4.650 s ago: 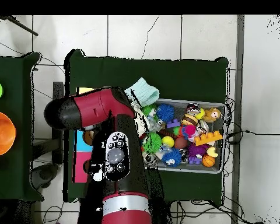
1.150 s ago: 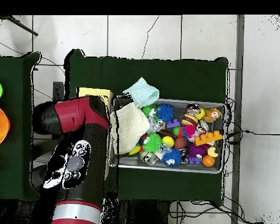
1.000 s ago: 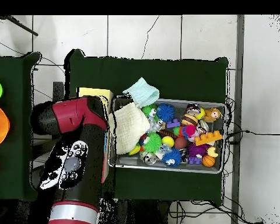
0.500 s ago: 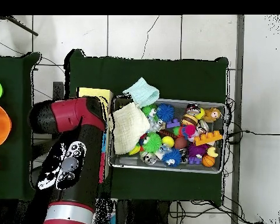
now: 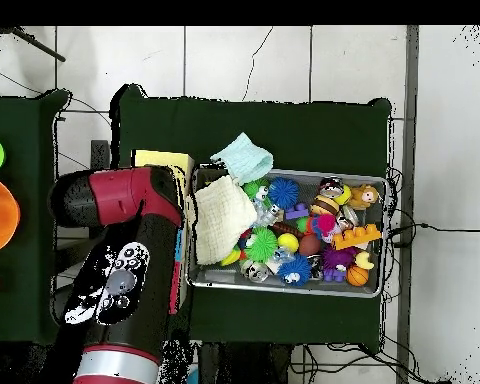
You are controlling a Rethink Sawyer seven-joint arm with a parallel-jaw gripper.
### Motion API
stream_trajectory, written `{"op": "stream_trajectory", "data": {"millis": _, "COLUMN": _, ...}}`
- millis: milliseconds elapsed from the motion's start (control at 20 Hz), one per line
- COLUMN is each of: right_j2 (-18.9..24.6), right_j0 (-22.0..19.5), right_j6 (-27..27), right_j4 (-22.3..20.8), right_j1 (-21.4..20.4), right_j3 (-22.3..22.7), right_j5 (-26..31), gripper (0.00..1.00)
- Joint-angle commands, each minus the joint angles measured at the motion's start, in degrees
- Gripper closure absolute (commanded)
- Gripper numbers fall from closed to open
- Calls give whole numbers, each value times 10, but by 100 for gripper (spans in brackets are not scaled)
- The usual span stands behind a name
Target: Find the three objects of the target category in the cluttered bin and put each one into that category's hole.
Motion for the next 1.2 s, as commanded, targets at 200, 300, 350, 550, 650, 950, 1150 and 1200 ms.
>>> {"op": "stream_trajectory", "data": {"millis": 200, "right_j2": 16, "right_j0": 4, "right_j6": 154, "right_j4": 33, "right_j1": 26, "right_j3": 9, "right_j5": 6, "gripper": 100}}
{"op": "stream_trajectory", "data": {"millis": 300, "right_j2": 14, "right_j0": 5, "right_j6": 154, "right_j4": 36, "right_j1": 26, "right_j3": 10, "right_j5": 2, "gripper": 100}}
{"op": "stream_trajectory", "data": {"millis": 350, "right_j2": 14, "right_j0": 5, "right_j6": 155, "right_j4": 39, "right_j1": 27, "right_j3": 11, "right_j5": 1, "gripper": 100}}
{"op": "stream_trajectory", "data": {"millis": 550, "right_j2": 13, "right_j0": 4, "right_j6": 149, "right_j4": 44, "right_j1": 26, "right_j3": 13, "right_j5": 0, "gripper": 100}}
{"op": "stream_trajectory", "data": {"millis": 650, "right_j2": 12, "right_j0": 5, "right_j6": 150, "right_j4": 47, "right_j1": 27, "right_j3": 13, "right_j5": -1, "gripper": 100}}
{"op": "stream_trajectory", "data": {"millis": 950, "right_j2": 10, "right_j0": 5, "right_j6": 147, "right_j4": 51, "right_j1": 27, "right_j3": 13, "right_j5": 1, "gripper": 100}}
{"op": "stream_trajectory", "data": {"millis": 1150, "right_j2": 10, "right_j0": 6, "right_j6": 147, "right_j4": 52, "right_j1": 26, "right_j3": 14, "right_j5": 1, "gripper": 100}}
{"op": "stream_trajectory", "data": {"millis": 1200, "right_j2": 10, "right_j0": 5, "right_j6": 146, "right_j4": 52, "right_j1": 25, "right_j3": 15, "right_j5": 1, "gripper": 100}}
